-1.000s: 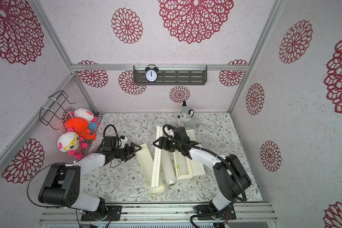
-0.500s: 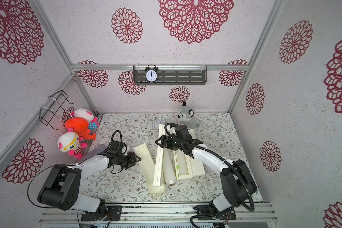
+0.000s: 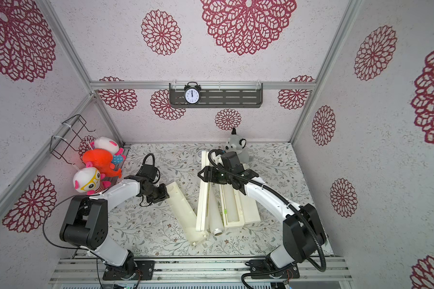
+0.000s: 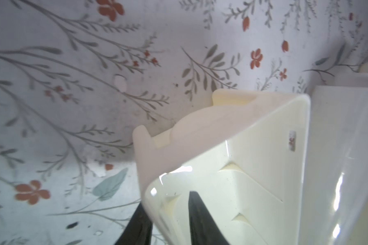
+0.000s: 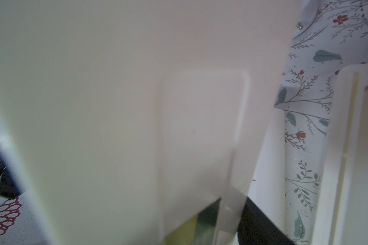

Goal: Put plastic wrap rolls into dispensers
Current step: Move the plastic wrap cutting box to the center of the board, then place the lid at the center of the board.

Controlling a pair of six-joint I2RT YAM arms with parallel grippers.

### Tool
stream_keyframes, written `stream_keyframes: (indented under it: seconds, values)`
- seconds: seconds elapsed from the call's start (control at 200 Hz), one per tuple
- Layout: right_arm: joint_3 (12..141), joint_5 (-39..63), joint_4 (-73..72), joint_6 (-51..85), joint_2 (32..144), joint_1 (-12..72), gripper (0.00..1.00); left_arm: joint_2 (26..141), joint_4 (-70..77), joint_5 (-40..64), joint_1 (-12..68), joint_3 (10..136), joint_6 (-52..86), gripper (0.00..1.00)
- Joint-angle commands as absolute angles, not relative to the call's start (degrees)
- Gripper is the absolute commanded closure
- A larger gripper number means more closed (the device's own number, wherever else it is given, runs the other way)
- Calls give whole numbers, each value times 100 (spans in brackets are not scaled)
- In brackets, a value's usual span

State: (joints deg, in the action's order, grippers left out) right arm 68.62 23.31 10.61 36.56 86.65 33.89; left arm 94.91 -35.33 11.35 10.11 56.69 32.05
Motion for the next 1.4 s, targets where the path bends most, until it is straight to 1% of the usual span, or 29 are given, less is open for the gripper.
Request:
stream_keyframes:
  seconds: [0.0,0.1,0.31,0.425,0.535,0.595,0.676,0.811,0.901,1.036,1.136,1.231,1.396]
  values:
    - [7118,2661,843,3639,8480,3349,25,9665,-3906,784,850,5807,2704,69]
    - [7178,2640,905,3612,8506,3342,25,9694,-3962,734,831,5942,2510,69]
    - [7220,2687,922,3628,8526,3342,25,9840,-4181,487,527,6309,2050,75]
    - [7258,2683,980,3603,8553,3357,26,9934,-4306,433,410,6588,1732,75]
    - [7321,2408,1242,3412,8714,3465,25,10104,-4486,279,354,6888,1452,74]
    - [7320,2277,1272,3384,8871,3543,26,10190,-4550,227,337,7033,1331,72]
    - [7359,2048,1337,3340,9139,3655,26,10260,-4593,106,311,7189,1274,65]
    - [7698,1428,1655,3172,9727,3937,26,10142,-4597,516,295,7172,1340,55]
    - [7991,957,1916,3089,10138,4088,26,9918,-4514,703,296,6963,1466,52]
    - [8508,113,2433,2939,10765,4302,25,9585,-4463,888,292,6622,1714,49]
    - [8767,-159,2478,2948,11152,4409,22,9420,-4353,1057,298,6372,1903,47]
    - [8969,-132,2426,2967,11445,4485,18,9335,-4344,1153,293,6192,2051,46]
    - [9024,136,2191,2971,11616,4553,5,9042,-4197,1351,311,5867,2331,42]
